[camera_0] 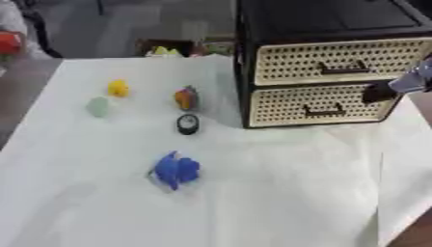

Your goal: Pick up objects from table and place into drawer.

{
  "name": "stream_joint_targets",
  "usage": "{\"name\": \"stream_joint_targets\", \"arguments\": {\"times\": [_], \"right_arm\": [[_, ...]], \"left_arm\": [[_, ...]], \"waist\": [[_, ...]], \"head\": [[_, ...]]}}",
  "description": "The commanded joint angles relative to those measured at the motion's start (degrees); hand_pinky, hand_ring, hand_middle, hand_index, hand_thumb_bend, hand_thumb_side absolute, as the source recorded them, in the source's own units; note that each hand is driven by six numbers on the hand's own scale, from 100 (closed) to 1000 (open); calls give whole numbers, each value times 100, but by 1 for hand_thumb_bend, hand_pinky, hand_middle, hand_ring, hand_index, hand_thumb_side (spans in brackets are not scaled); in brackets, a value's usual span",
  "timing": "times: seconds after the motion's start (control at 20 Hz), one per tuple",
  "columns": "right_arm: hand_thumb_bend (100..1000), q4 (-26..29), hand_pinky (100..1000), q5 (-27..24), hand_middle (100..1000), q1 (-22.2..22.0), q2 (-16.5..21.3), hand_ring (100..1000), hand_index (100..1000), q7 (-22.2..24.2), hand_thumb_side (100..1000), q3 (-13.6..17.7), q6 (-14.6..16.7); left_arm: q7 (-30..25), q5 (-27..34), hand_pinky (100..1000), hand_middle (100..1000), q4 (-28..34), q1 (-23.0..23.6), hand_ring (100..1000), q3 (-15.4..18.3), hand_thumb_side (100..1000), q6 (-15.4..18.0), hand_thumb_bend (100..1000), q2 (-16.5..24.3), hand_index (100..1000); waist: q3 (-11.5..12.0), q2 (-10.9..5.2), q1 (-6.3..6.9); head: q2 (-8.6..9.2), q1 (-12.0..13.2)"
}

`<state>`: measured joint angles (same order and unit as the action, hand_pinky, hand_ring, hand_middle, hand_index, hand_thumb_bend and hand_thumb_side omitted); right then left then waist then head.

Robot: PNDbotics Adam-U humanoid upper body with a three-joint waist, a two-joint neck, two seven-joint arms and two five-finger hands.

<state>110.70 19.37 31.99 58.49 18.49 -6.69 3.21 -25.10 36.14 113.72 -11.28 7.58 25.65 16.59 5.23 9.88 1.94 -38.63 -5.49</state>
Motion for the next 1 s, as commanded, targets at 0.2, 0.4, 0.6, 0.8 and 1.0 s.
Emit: {"name": "stream_joint_targets", "arguments": {"times": [0.2,0.4,0.6,0.8,1.0], "right_arm": [[1000,-533,100,-506,100,501,259,100,819,948,541,-163,-42],[1000,-867,100,-697,100,695,276,100,831,1547,541,-271,-45],[1000,-1067,100,-835,100,827,268,100,837,1959,541,-321,-46],[1000,-1136,100,-844,100,887,271,100,838,2128,541,-306,-77],[1000,-1147,100,-924,100,876,301,100,826,2029,541,-291,-160]], "left_arm": [[-26,40,708,743,87,-52,758,4,802,-5,100,172,821],[-31,40,708,743,87,-48,757,5,802,-9,100,180,821],[-28,40,708,743,87,-50,758,6,801,-11,100,186,821],[-28,33,708,743,87,-50,758,8,802,-15,100,190,820],[-31,35,708,743,87,-50,758,9,800,-15,100,196,820]], "waist": [[8,-108,-31],[8,-110,-42],[6,-111,-47],[-3,-111,-54],[-10,-117,-59]], "head": [[63,-37],[57,-31],[67,-27],[80,-19],[97,-18]]}}
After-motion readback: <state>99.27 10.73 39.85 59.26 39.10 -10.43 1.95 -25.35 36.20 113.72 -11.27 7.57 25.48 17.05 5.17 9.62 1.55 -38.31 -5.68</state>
